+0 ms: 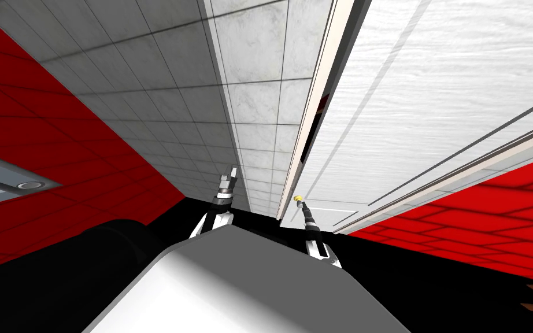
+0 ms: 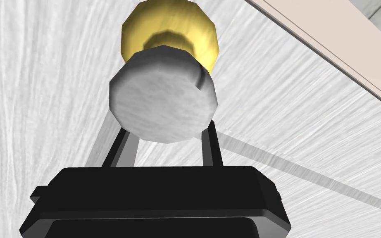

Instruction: Pull the door open

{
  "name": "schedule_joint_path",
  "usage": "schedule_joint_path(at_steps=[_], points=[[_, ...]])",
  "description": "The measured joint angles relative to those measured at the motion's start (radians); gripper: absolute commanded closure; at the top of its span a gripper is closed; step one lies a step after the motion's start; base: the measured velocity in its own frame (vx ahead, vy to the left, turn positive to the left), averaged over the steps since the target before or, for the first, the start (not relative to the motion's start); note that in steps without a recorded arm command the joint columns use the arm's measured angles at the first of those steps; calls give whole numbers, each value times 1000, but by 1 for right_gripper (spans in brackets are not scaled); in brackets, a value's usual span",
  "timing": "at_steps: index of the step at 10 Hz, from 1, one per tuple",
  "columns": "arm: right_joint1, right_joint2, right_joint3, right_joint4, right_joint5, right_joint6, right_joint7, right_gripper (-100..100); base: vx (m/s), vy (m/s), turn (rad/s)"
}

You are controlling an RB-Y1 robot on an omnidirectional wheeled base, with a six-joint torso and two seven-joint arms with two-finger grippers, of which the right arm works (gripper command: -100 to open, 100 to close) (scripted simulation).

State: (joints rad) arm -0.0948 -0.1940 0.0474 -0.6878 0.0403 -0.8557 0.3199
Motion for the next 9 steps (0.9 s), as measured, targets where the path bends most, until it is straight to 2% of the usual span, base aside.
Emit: schedule_joint_path(at_steps=[1,2,5,6,8,9], points=[[-2,-4,1,9,-11,-7,-17,100,-16,-12,30],[9,-6,3,-11,-17,2,-35,100,-10,-2,4],[-21,-2,-1,50,-22,-31,-35,100,-3,1,-5],[-14,-3,0,35,-22,-23,-36,100,1,-1,19],[24,-4,4,-35,-19,13,-40,100,1,-2,-17],[18,1,2,-33,-19,18,-35,100,-8,-5,22]])
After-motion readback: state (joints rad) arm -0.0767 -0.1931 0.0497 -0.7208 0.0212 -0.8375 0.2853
